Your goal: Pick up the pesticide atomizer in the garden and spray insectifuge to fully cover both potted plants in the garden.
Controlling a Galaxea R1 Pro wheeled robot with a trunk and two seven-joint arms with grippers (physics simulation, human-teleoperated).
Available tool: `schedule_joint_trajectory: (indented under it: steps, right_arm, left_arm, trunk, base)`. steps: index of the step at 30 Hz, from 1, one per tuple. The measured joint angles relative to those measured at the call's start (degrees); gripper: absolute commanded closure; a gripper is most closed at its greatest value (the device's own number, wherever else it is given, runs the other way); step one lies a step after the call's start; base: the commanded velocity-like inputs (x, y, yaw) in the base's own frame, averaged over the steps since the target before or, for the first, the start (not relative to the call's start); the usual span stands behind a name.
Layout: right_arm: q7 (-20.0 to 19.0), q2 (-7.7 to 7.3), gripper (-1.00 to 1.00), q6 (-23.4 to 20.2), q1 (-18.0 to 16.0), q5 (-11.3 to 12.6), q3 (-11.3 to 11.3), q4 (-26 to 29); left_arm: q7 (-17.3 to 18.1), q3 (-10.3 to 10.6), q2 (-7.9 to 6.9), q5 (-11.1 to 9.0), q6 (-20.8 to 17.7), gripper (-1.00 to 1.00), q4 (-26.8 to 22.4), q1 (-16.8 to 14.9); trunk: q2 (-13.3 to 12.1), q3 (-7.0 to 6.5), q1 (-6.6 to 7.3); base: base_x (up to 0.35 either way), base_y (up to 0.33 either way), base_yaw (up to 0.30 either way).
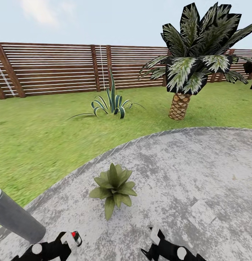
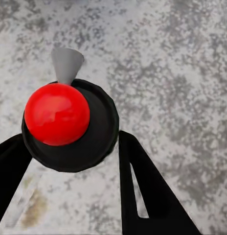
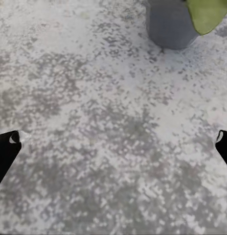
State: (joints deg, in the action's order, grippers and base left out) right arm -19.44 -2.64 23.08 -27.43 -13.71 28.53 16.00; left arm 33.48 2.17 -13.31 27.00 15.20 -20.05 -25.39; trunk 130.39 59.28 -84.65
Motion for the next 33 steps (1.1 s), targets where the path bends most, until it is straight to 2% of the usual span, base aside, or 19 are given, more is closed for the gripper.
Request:
schedule_joint_trajectory:
  steps: [3, 6, 10, 14, 18, 28, 30, 31, 33]
  right_arm:
    - [-6.13, 0.00, -1.00, -0.05, -2.31, -7.20, 0.02, 0.56]
    - [-9.92, 0.02, -1.00, -0.18, -3.29, -9.87, -0.13, 3.69]
    - [-11.23, 1.33, -1.00, 0.11, -4.59, -9.89, -0.39, 4.75]
    - [-9.94, 2.61, -1.00, -0.10, -4.93, -9.97, -0.52, 4.39]
    - [-9.07, 3.78, -1.00, -0.20, -4.89, -10.02, -0.63, 4.50]
    - [-9.39, 3.78, -1.00, -0.31, -6.13, -9.80, -0.77, 6.98]
    - [-10.04, 3.78, -1.00, -0.32, -6.55, -9.76, -0.79, 7.62]
    - [-12.93, 3.81, -1.00, -0.35, -6.76, -9.65, -0.81, 10.97]
    - [-16.62, 3.78, -1.00, -0.32, -7.52, -9.75, -0.79, 11.96]
  left_arm:
    - [6.62, -0.05, -0.34, 4.10, -1.57, 1.00, -0.14, -4.13]
    - [10.38, 0.04, -0.08, 8.21, -5.44, 1.00, -0.36, -6.72]
    - [11.65, 1.19, 1.24, 9.08, -4.36, 1.00, -1.67, -8.04]
    - [10.33, 0.77, 2.55, 7.67, -3.77, 1.00, -2.47, -7.94]
    - [9.98, 0.77, 3.86, 7.60, -3.75, 1.00, -2.59, -8.09]
    - [11.53, 0.83, 7.12, 10.39, -4.01, 1.00, -2.72, -8.99]
    - [12.17, 0.86, 7.34, 10.96, -4.16, 1.00, -2.72, -9.64]
    - [14.94, 0.84, 7.39, 16.30, -4.29, 1.00, -2.72, -11.06]
    - [15.92, 0.86, 7.56, 16.75, -4.48, 1.00, -2.73, -11.85]
  trunk:
    - [0.00, 0.00, 0.00]
    - [0.00, 0.00, 0.00]
    - [0.00, 0.00, 0.00]
    - [0.00, 0.00, 0.00]
    - [0.00, 0.00, 0.00]
    - [0.00, 0.00, 0.00]
    - [0.00, 0.00, 0.00]
    - [0.00, -0.01, 0.00]
    - [0.00, 0.00, 0.00]
  base:
    - [0.000, 0.000, 0.000]
    - [0.000, 0.000, 0.000]
    - [0.000, 0.000, 0.000]
    - [0.000, 0.000, 0.000]
    - [0.000, 0.000, 0.000]
    - [0.000, 0.000, 0.000]
    - [0.000, 0.000, 0.000]
    - [0.000, 0.000, 0.000]
    - [0.000, 0.000, 0.000]
